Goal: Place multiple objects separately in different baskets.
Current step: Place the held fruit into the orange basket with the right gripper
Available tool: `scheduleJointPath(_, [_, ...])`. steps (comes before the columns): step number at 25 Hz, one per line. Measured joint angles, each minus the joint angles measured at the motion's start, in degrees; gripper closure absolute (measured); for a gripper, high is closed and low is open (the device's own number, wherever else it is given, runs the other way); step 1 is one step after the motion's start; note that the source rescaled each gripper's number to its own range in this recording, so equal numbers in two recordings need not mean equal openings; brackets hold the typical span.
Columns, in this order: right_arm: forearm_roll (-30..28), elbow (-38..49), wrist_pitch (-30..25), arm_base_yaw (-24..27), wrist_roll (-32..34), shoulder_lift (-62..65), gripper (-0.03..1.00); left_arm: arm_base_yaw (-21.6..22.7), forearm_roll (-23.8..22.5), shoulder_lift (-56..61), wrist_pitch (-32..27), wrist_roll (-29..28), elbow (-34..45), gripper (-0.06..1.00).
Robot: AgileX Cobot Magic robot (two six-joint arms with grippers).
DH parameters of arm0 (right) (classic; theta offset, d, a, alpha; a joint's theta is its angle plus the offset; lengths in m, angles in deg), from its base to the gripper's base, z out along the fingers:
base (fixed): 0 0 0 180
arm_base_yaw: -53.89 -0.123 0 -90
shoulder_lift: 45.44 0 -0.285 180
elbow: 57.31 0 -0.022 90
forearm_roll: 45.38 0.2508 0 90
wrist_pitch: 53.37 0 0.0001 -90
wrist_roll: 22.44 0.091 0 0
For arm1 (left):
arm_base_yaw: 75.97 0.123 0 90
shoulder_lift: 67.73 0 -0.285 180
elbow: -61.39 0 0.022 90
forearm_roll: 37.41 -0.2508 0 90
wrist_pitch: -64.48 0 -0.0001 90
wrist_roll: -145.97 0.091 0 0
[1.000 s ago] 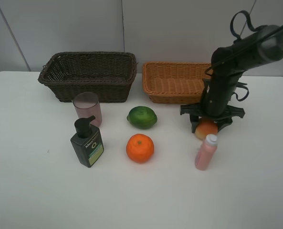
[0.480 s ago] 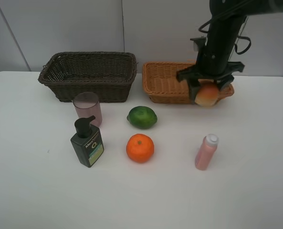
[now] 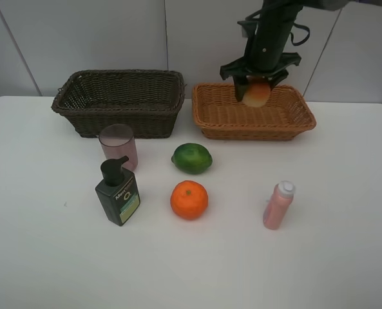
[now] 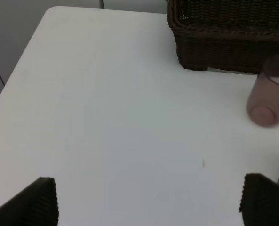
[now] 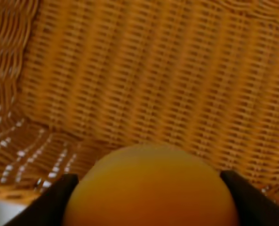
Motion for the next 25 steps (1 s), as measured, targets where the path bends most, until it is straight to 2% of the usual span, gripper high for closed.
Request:
scheduleJointPath(12, [-0.08, -0.85, 9.93, 4.39, 0.21, -7.82, 0.48, 0.0, 0.0, 0.0, 0.0, 0.0, 0.0, -0.06])
scheduleJointPath(20, [-0.08, -0.85, 13.08, 4.66, 0.61, -9.51, 0.48, 0.0, 0.0, 0.0, 0.0, 0.0, 0.0, -0.06])
scheduleJointPath(24, [-0.08, -0.85, 13.58, 4.66, 0.61, -9.86, 0.23, 0.0, 0.0, 0.0, 0.0, 0.0, 0.0, -0.06])
scheduleJointPath(25, [-0.15, -0.85, 13.49, 4.66, 0.61, -9.86, 0.19, 0.0, 0.0, 0.0, 0.0, 0.0, 0.0, -0.06])
